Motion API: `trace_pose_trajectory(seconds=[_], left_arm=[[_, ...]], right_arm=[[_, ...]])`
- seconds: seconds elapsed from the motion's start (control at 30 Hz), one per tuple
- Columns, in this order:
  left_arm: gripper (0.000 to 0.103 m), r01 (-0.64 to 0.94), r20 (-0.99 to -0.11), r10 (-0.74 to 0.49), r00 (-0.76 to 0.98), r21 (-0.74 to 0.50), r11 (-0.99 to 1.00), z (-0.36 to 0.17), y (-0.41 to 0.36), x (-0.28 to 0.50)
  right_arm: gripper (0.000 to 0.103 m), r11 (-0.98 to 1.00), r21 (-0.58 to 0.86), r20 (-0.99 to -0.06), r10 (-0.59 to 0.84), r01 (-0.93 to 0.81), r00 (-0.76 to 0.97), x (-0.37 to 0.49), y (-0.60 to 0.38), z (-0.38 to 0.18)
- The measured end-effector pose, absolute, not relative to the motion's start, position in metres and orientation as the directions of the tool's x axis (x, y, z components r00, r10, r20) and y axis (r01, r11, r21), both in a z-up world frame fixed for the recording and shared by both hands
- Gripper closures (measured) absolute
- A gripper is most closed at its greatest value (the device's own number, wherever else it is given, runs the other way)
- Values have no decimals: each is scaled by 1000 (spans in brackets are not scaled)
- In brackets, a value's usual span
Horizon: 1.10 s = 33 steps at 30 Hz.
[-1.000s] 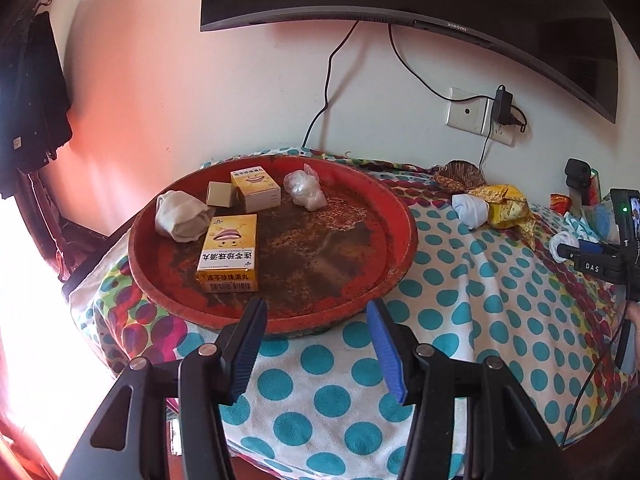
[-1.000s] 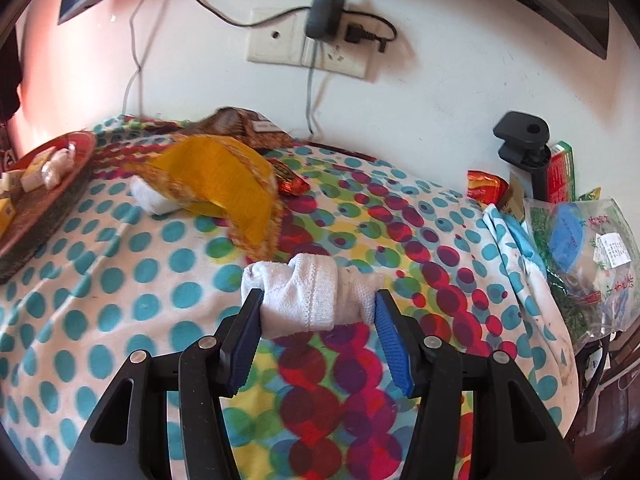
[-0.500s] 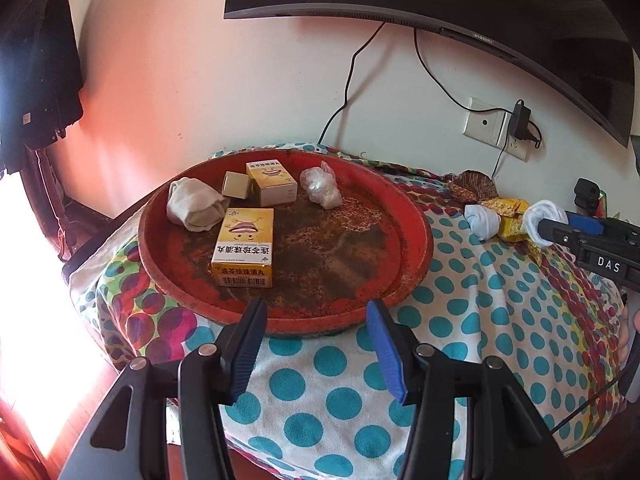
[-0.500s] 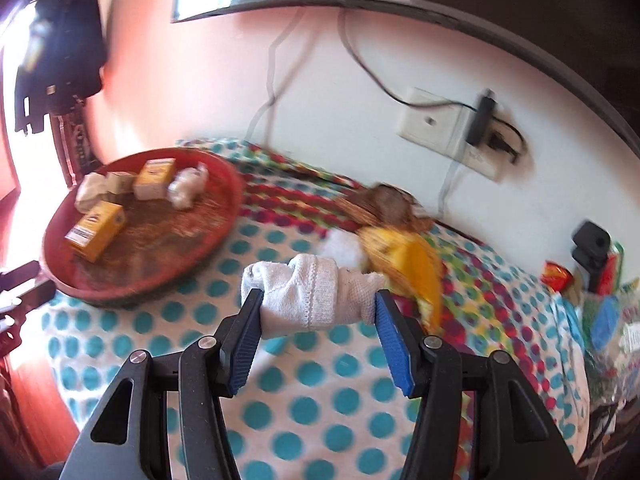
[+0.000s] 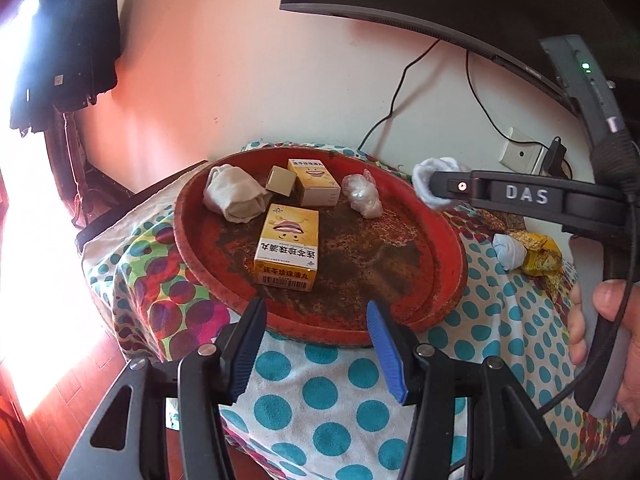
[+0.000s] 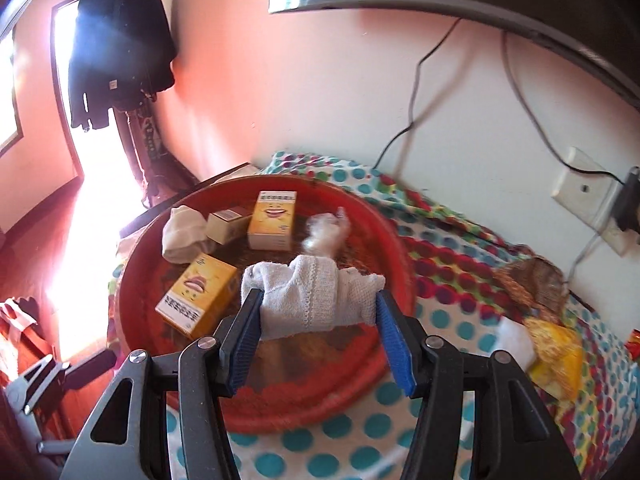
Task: Organize objects
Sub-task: 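Carry the white rolled sock onto the red tray and open the right tool, then move the open right tool back toward the yellow chip bag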
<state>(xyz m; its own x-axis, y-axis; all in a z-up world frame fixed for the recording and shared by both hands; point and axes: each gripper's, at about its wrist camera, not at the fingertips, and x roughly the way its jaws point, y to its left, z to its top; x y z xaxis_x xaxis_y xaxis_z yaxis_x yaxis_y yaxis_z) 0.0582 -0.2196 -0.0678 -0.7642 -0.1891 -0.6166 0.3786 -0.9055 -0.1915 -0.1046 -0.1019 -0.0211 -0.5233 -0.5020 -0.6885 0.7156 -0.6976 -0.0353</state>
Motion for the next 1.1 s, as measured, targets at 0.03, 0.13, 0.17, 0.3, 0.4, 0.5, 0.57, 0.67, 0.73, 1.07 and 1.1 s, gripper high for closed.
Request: trace_pose_trajectory(seconds=[0.03, 0.13, 0.17, 0.3, 0.4, 0.5, 0.57, 0.67, 0.73, 1.07, 1.1], left_arm=[[50, 392, -613, -200, -764, -194, -899, -67, -222, 59], [49, 428, -601, -236, -764, -198, -882, -65, -227, 63], [49, 436, -599, -243, -763, -199, -877, -65, -229, 64], [49, 477, -611, -262, -747, -218, -851, -67, -239, 66], [49, 500, -626, -267, -733, -228, -836, -70, -246, 66], [49, 521, -633, -276, -724, -238, -820, -72, -251, 67], [49, 525, -636, -278, -720, -238, -817, -73, -252, 68], [49, 524, -640, -277, -717, -232, -820, -73, -251, 67], [49, 519, -640, -276, -717, -227, -824, -73, -250, 66], [49, 520, -642, -283, -713, -213, -827, -73, -248, 64], [49, 518, -640, -283, -715, -212, -829, -73, -248, 65]], right_arm=[[49, -692, -37, -698, -498, 721, -514, -108, -112, -25], [49, -683, -63, -730, -466, 728, -500, -120, -136, -40], [49, -679, -68, -743, -454, 731, -491, -124, -144, -45], [49, -659, -95, -788, -408, 746, -461, -139, -173, -70], [49, -659, -94, -804, -392, 746, -447, -146, -185, -79], [49, -669, -90, -814, -377, 738, -441, -154, -195, -87], [49, -669, -96, -821, -366, 737, -439, -157, -200, -91], [46, -659, -116, -828, -349, 743, -439, -156, -205, -98], [39, -659, -112, -831, -348, 744, -434, -157, -205, -100], [13, -662, -146, -790, -369, 736, -489, -142, -193, -85], [13, -663, -144, -789, -371, 735, -490, -141, -192, -83]])
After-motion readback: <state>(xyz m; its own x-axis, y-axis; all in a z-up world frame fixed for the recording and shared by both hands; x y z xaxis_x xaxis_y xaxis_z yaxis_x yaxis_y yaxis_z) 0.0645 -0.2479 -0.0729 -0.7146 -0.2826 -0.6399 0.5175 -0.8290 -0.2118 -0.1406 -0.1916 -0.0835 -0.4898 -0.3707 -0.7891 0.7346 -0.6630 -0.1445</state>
